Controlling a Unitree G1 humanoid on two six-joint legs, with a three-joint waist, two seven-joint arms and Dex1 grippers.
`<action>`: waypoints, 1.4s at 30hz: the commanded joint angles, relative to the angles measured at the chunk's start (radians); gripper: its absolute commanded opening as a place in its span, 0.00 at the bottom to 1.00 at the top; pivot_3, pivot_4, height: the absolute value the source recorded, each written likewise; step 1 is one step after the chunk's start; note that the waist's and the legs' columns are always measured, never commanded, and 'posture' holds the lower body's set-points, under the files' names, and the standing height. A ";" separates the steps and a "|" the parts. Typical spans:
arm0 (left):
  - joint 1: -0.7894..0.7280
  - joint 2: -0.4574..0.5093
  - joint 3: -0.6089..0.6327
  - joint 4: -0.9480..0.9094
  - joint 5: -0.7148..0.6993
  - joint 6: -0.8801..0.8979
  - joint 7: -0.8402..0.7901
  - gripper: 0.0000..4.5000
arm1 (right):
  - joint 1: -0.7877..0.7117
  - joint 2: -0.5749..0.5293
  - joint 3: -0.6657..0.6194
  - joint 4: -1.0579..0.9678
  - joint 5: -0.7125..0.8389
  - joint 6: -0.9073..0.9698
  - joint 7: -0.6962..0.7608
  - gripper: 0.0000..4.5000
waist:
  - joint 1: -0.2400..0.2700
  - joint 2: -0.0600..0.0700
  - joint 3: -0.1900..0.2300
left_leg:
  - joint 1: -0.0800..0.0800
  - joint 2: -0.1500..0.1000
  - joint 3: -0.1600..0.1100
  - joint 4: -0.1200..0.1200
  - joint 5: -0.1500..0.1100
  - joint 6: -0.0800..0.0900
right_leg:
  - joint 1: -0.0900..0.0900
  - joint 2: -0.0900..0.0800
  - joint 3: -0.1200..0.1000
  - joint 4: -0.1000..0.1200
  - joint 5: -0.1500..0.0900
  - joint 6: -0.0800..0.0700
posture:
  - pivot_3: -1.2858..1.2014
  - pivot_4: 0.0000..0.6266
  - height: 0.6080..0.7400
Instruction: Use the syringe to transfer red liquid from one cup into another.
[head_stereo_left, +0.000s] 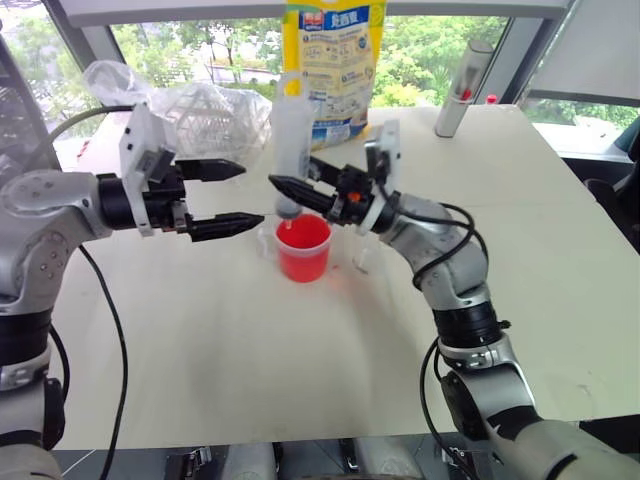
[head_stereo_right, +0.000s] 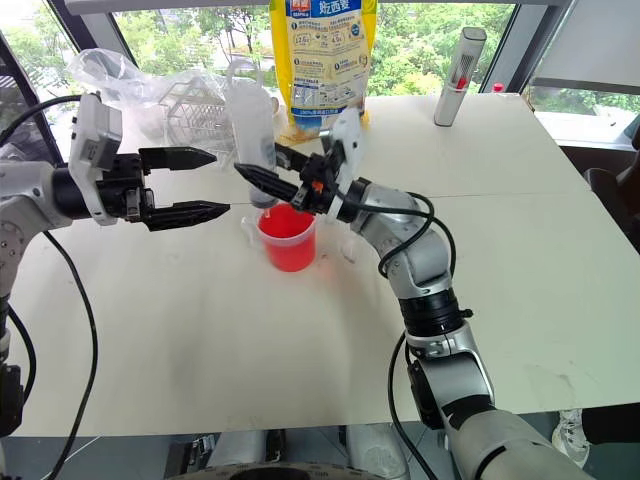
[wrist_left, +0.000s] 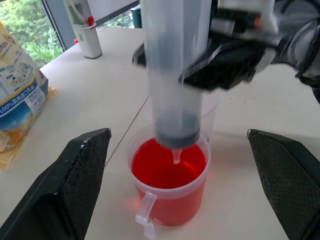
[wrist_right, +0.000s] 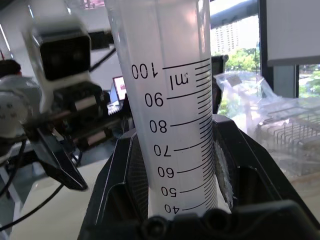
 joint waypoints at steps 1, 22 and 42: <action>-0.039 0.018 0.045 -0.024 -0.022 0.007 0.007 1.00 | 0.002 0.006 0.016 0.039 -0.035 -0.087 0.030 0.31 | 0.000 0.000 0.000 | 0.000 0.000 0.000 0.000 0.000 0.000 | 0.000 0.000 0.000 0.000 0.000 0.000 | 0.52 0.24 1.00; -0.281 -0.198 -0.076 0.157 0.105 -0.102 0.069 0.95 | 0.027 -0.008 0.029 0.161 -0.143 -0.204 0.045 0.31 | -0.001 0.000 0.000 | 0.001 -0.001 0.000 0.001 0.001 -0.001 | 0.000 0.000 0.000 0.002 0.000 0.000 | 0.52 0.24 1.00; -0.257 -0.215 -0.133 0.127 0.126 -0.051 0.015 0.01 | 0.021 -0.006 0.033 0.161 -0.155 -0.194 0.049 0.31 | -0.001 0.000 0.000 | 0.001 0.000 0.000 0.001 0.001 -0.002 | 0.001 0.000 0.001 0.002 0.000 0.000 | 0.52 0.24 1.00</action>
